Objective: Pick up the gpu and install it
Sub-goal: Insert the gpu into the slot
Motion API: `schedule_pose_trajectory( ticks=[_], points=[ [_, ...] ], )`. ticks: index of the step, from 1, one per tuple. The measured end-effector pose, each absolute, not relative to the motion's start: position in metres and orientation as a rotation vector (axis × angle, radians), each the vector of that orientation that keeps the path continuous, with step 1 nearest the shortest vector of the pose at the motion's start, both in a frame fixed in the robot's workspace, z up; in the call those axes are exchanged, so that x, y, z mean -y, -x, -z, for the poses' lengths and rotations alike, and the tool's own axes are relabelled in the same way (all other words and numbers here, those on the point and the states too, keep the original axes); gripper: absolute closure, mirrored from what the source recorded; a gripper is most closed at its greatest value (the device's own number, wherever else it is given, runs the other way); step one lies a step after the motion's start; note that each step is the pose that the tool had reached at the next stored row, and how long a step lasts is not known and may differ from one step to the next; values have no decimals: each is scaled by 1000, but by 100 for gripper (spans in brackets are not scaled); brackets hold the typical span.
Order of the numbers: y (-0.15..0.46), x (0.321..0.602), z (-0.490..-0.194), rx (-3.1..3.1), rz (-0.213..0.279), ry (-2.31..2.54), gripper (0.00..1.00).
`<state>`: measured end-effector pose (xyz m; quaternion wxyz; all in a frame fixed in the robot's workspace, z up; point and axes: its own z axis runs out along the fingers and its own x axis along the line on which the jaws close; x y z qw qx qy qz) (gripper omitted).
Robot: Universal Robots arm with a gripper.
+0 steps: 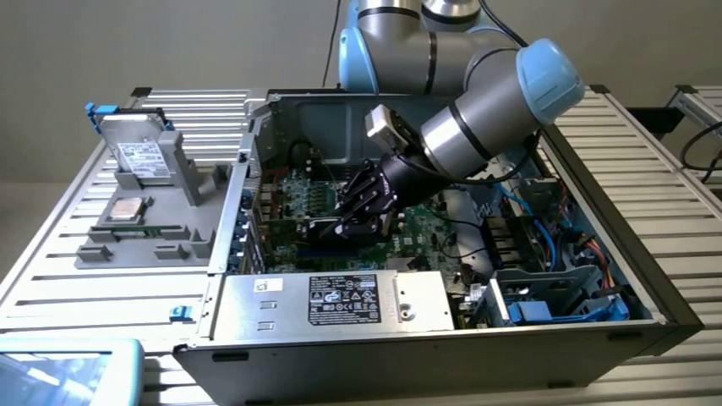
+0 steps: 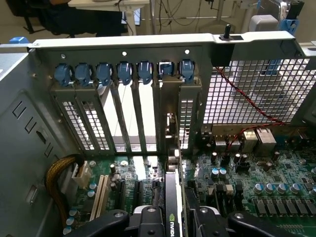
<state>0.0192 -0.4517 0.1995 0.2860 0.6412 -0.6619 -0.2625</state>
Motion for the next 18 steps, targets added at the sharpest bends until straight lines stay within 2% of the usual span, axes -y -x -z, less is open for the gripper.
schedule_pose_trajectory(
  ticks=[18],
  points=[
    [-19, 453, -199, 1769, 702, -1714, 72]
  ],
)
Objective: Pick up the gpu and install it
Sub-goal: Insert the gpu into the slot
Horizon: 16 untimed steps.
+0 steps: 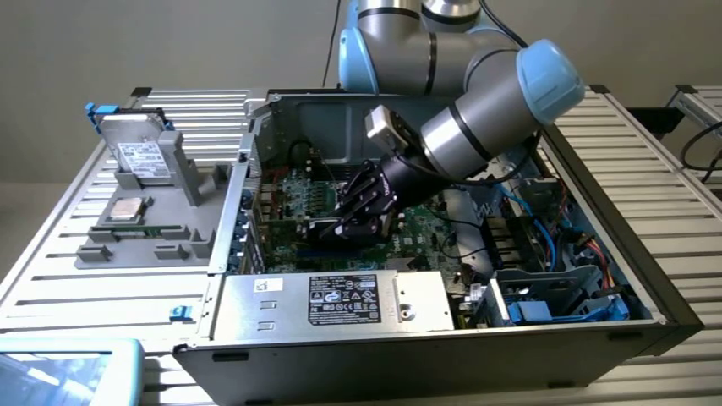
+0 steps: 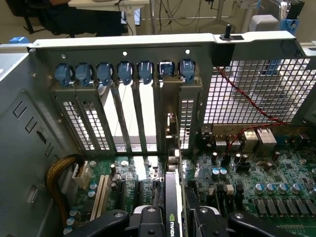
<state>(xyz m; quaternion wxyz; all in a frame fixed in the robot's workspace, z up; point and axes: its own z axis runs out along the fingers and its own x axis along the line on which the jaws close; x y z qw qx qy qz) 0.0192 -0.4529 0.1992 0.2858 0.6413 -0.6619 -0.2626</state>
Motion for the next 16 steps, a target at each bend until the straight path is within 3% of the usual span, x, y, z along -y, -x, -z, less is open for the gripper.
schedule_pose_trajectory(
  ticks=[16],
  points=[
    [-18, 452, -199, 1770, 701, -1714, 72]
  ],
)
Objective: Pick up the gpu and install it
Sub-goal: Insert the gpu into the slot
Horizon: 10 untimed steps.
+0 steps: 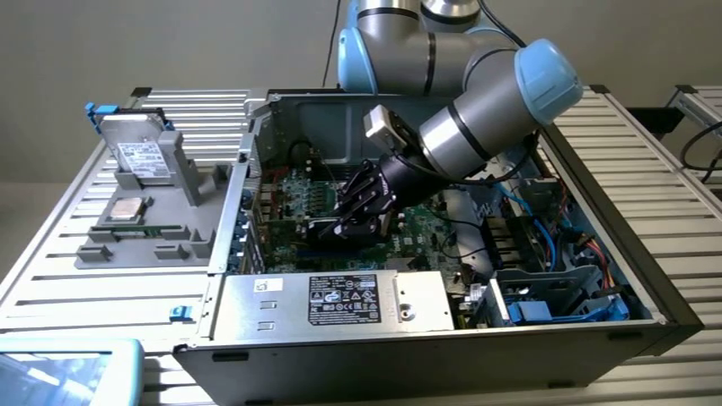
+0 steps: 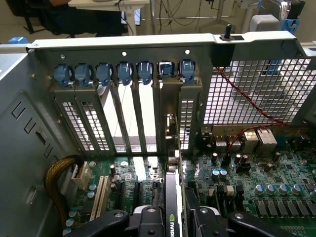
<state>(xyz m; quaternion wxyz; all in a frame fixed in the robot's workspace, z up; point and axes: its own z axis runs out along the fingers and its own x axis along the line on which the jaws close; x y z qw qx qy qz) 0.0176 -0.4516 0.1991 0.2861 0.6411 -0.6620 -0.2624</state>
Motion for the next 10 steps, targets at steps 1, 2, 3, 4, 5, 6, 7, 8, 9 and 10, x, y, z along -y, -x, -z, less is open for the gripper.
schedule_pose_trajectory(
  ticks=[1, 2, 3, 4, 5, 6, 7, 8, 9, 10],
  points=[
    [-18, 452, -199, 1769, 702, -1714, 72],
    [-18, 452, -199, 1770, 702, -1714, 72],
    [-18, 452, -199, 1769, 702, -1714, 72],
    [-18, 452, -199, 1770, 701, -1714, 72],
    [-18, 452, -199, 1770, 701, -1714, 72],
    [-18, 452, -199, 1769, 701, -1714, 72],
    [-18, 452, -198, 1770, 702, -1714, 72],
    [-18, 452, -198, 1769, 701, -1714, 72],
    [-18, 452, -198, 1769, 701, -1714, 72],
    [-18, 451, -198, 1769, 701, -1714, 72]
  ],
)
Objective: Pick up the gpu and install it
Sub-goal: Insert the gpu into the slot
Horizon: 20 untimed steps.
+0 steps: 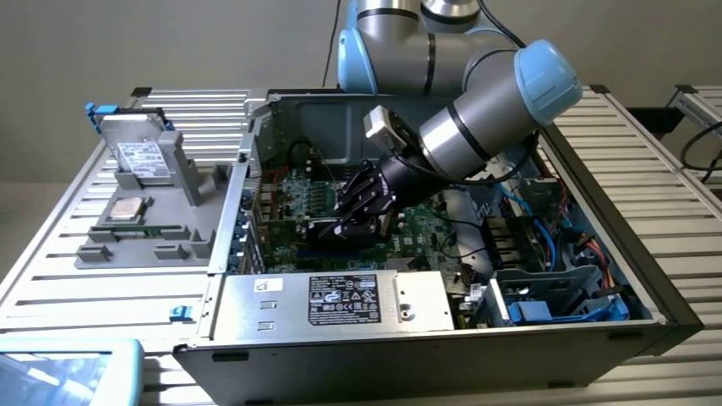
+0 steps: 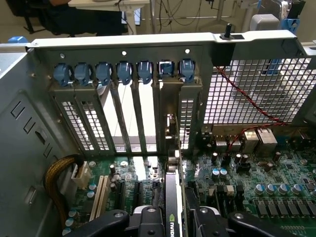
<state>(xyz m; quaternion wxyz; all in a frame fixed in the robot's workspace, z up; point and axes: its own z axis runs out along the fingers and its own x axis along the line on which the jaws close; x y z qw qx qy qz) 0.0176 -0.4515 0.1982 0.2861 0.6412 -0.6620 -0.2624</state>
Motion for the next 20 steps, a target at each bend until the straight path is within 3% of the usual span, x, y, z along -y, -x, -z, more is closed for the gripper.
schedule_pose_trajectory(
  ticks=[20],
  points=[
    [-17, 451, -198, 1769, 702, -1714, 72]
  ],
)
